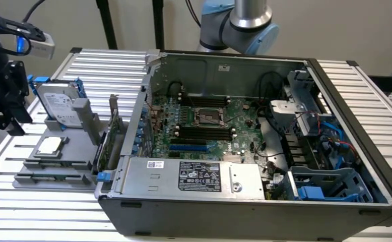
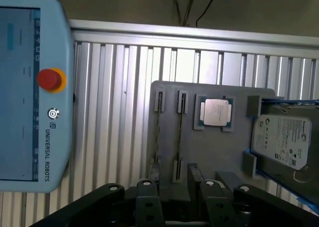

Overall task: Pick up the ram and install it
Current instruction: 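Pick up the ram and move it above insertion slot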

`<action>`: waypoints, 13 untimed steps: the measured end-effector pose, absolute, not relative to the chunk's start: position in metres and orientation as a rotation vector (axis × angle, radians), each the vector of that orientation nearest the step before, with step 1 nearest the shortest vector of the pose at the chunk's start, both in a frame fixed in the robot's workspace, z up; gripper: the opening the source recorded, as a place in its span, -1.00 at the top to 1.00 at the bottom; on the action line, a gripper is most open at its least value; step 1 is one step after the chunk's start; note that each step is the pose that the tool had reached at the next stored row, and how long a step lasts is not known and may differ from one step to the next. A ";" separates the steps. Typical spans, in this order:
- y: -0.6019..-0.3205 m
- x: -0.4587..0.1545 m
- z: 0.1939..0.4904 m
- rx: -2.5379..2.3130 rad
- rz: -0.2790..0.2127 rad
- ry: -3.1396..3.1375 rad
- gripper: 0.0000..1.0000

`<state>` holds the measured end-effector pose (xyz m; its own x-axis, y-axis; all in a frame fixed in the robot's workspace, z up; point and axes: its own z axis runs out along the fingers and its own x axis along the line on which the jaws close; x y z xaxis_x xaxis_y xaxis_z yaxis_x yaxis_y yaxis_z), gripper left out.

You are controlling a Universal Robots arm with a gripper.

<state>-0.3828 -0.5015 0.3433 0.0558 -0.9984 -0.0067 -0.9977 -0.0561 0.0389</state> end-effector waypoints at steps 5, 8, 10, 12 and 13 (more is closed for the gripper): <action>-0.503 -0.383 0.334 2.265 -0.050 -2.142 0.27; -0.505 -0.383 0.329 2.266 -0.050 -2.142 0.27; -0.505 -0.383 0.325 2.266 -0.050 -2.142 0.27; -0.506 -0.383 0.321 2.265 -0.050 -2.142 0.27; -0.507 -0.383 0.320 2.266 -0.050 -2.142 0.27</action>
<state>-0.3828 -0.5067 0.3196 0.0558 -0.9984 -0.0074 -0.9977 -0.0560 0.0388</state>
